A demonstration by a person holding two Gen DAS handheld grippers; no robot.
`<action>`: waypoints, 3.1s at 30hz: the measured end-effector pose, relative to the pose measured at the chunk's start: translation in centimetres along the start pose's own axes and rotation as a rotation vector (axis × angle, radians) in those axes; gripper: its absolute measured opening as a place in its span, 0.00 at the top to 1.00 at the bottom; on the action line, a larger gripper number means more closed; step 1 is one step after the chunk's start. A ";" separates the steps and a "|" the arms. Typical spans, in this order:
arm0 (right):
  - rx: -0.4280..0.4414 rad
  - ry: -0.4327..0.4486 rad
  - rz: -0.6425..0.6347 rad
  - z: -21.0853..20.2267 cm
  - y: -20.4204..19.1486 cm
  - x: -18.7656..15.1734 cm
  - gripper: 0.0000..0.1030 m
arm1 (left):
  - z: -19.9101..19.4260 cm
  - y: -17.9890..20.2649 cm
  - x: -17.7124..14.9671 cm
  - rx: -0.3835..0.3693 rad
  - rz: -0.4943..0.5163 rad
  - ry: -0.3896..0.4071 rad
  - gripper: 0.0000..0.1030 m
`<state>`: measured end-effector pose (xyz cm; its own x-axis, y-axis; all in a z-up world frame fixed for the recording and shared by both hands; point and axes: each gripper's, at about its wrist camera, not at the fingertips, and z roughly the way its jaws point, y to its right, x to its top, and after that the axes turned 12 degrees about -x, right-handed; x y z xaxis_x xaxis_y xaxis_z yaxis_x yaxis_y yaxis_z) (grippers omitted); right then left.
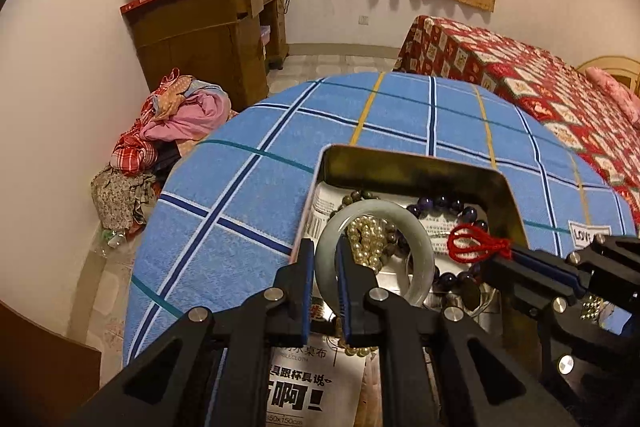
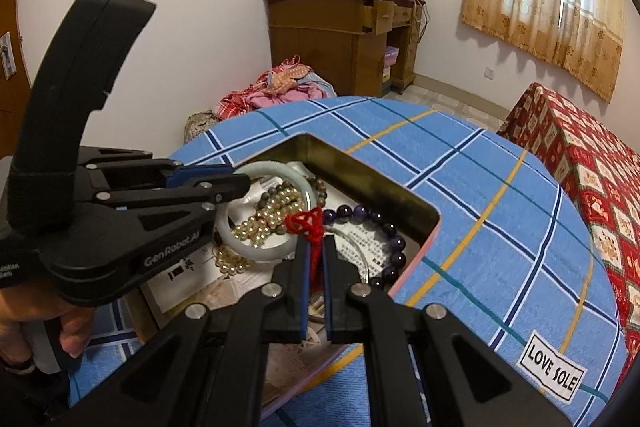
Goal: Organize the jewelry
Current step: 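Carry the white bangle and red tassel over the pink tin and open both tools, then grasp the red bead bracelet with the left tool while the right tool grasps the gold bead cluster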
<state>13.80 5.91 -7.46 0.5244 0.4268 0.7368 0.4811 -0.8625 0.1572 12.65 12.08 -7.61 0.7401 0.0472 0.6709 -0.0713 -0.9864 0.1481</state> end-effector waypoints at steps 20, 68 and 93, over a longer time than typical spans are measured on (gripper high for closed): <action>-0.009 -0.036 -0.010 1.0 0.0 -0.8 0.93 | 0.1 -0.2 -0.2 -0.003 -0.006 -0.004 0.90; -0.190 -0.057 0.213 -7.5 13.0 -9.7 0.45 | -5.0 11.1 -3.2 -0.070 0.152 0.093 0.30; -0.179 -0.049 0.198 -8.7 12.2 -13.1 0.45 | -3.2 18.0 -7.9 -0.206 0.272 -0.031 0.53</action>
<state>6.72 -12.59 -9.52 0.6315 0.2536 0.7327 0.2359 -0.9630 0.1301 3.40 -5.49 -7.87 0.6949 -0.2215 0.6841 -0.4003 -0.9095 0.1121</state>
